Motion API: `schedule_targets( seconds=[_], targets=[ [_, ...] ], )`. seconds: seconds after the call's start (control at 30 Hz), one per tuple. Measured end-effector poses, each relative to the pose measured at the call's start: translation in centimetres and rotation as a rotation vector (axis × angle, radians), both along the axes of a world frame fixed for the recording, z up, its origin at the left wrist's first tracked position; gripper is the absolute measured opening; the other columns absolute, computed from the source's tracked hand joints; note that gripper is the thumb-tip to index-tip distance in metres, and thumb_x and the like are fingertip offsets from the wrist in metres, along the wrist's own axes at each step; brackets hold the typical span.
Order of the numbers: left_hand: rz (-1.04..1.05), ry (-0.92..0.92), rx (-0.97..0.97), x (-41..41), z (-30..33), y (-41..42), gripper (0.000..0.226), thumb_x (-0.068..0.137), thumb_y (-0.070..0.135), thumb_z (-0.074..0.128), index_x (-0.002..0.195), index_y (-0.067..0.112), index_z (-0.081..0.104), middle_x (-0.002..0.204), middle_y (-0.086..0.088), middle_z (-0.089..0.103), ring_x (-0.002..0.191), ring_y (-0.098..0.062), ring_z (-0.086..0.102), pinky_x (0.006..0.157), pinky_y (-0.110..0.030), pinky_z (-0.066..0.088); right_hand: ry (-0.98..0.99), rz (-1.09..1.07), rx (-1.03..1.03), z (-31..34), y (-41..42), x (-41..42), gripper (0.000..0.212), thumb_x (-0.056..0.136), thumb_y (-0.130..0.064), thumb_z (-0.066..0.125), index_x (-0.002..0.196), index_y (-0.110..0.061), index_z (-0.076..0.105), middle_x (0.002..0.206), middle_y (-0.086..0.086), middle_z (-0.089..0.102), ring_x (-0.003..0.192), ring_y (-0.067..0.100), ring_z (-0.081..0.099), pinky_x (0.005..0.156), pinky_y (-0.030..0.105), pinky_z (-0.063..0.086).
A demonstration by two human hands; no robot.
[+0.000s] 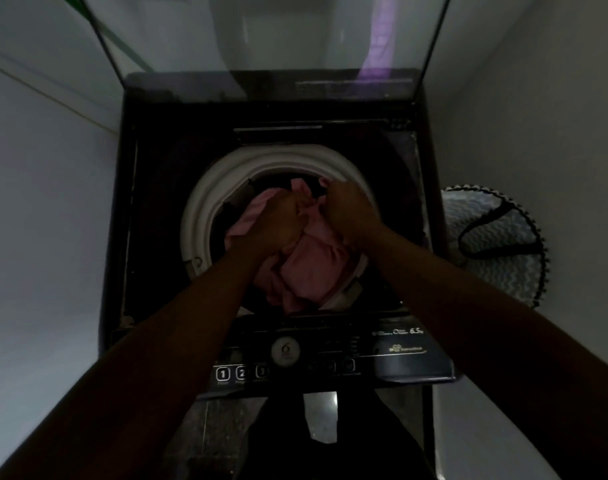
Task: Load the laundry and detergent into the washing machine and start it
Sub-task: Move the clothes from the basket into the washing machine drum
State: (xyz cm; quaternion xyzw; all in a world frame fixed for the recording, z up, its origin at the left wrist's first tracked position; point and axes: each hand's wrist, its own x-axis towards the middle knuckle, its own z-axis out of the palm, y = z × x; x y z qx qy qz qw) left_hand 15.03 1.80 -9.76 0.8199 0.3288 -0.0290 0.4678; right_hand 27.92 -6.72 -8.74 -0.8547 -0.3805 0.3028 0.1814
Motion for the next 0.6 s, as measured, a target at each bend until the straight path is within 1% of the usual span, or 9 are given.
schedule_targets(
  seconds=[0.07, 0.13, 0.17, 0.27, 0.33, 0.37, 0.43, 0.5, 0.6],
  targets=[
    [-0.003, -0.006, 0.046, 1.2, 0.8, -0.7, 0.026, 0.101, 0.018, 0.047, 0.117, 0.003, 0.061, 0.116, -0.004, 0.062, 0.104, -0.014, 0.055, 0.082, -0.003, 0.030, -0.036, -0.045, 0.033, 1.3, -0.7, 1.1, 0.014, 0.096, -0.021, 0.054, 0.100, -0.011, 0.063, 0.102, 0.009, 0.063, 0.092, 0.023, 0.060, 0.075, 0.027, 0.046],
    [-0.012, -0.054, 0.090, 2.6, 1.7, -1.6, 0.021, 0.098, 0.011, 0.050, 0.109, 0.003, 0.066, 0.110, -0.004, 0.064, 0.097, -0.013, 0.056, 0.075, -0.004, 0.032, -0.109, -0.068, 0.052, 2.5, -1.2, 2.1, 0.022, 0.095, -0.025, 0.055, 0.080, -0.010, 0.059, 0.096, 0.015, 0.065, 0.081, 0.025, 0.060, 0.063, 0.026, 0.041],
    [-0.010, -0.080, 0.081, 3.5, 2.1, -2.0, 0.020, 0.096, 0.009, 0.051, 0.107, 0.004, 0.067, 0.110, -0.007, 0.066, 0.097, -0.015, 0.058, 0.077, -0.009, 0.036, -0.139, -0.084, 0.051, 3.3, -1.6, 2.5, 0.027, 0.094, -0.028, 0.055, 0.076, -0.008, 0.056, 0.095, 0.017, 0.066, 0.079, 0.025, 0.060, 0.061, 0.027, 0.038],
    [-0.009, -0.099, 0.102, 5.8, 3.1, -3.4, 0.014, 0.095, 0.012, 0.052, 0.089, 0.014, 0.064, 0.097, -0.002, 0.065, 0.088, -0.016, 0.059, 0.077, -0.025, 0.044, -0.297, -0.164, 0.145, 5.5, -3.3, 3.9, 0.031, 0.092, -0.030, 0.053, 0.087, 0.000, 0.060, 0.095, 0.020, 0.065, 0.088, 0.033, 0.063, 0.063, 0.033, 0.037],
    [-0.019, -0.153, 0.172, 7.6, 3.5, -4.5, 0.014, 0.094, 0.012, 0.053, 0.094, 0.021, 0.063, 0.097, -0.002, 0.063, 0.090, -0.018, 0.059, 0.078, -0.024, 0.042, -0.406, -0.230, 0.148, 6.9, -4.9, 5.3, 0.032, 0.093, -0.034, 0.048, 0.089, -0.006, 0.063, 0.093, 0.017, 0.066, 0.087, 0.035, 0.061, 0.068, 0.037, 0.043],
    [-0.018, -0.195, 0.211, 8.7, 3.6, -5.1, 0.018, 0.092, 0.010, 0.053, 0.099, 0.020, 0.066, 0.100, -0.003, 0.063, 0.093, -0.016, 0.058, 0.082, -0.023, 0.042, -0.430, -0.267, 0.147, 7.3, -5.8, 6.3, 0.032, 0.093, -0.035, 0.046, 0.088, -0.009, 0.064, 0.090, 0.015, 0.067, 0.084, 0.035, 0.061, 0.068, 0.037, 0.045],
    [0.018, -0.314, 0.304, 10.5, 4.5, -6.9, 0.026, 0.084, 0.004, 0.054, 0.102, 0.016, 0.068, 0.096, -0.003, 0.060, 0.088, -0.008, 0.053, 0.080, -0.017, 0.037, -0.432, -0.362, 0.167, 7.7, -7.7, 8.5, 0.033, 0.090, -0.037, 0.048, 0.083, -0.009, 0.066, 0.085, 0.015, 0.068, 0.081, 0.037, 0.063, 0.067, 0.038, 0.048],
    [0.054, -0.432, 0.343, 12.8, 5.7, -9.1, 0.028, 0.081, 0.000, 0.054, 0.100, 0.014, 0.069, 0.091, 0.000, 0.054, 0.082, -0.006, 0.050, 0.077, -0.013, 0.035, -0.377, -0.433, 0.166, 7.0, -10.3, 11.2, 0.034, 0.088, -0.037, 0.049, 0.068, -0.010, 0.057, 0.074, 0.015, 0.064, 0.074, 0.036, 0.063, 0.062, 0.037, 0.046],
    [-0.022, -0.547, 0.375, 16.3, 6.9, -12.3, 0.028, 0.080, -0.003, 0.054, 0.099, 0.012, 0.068, 0.089, 0.005, 0.047, 0.081, -0.009, 0.050, 0.078, -0.015, 0.038, -0.320, -0.512, 0.105, 4.8, -15.1, 14.7, 0.041, 0.089, -0.034, 0.048, 0.055, -0.016, 0.034, 0.055, 0.004, 0.040, 0.060, 0.028, 0.051, 0.054, 0.031, 0.031]
  ],
)
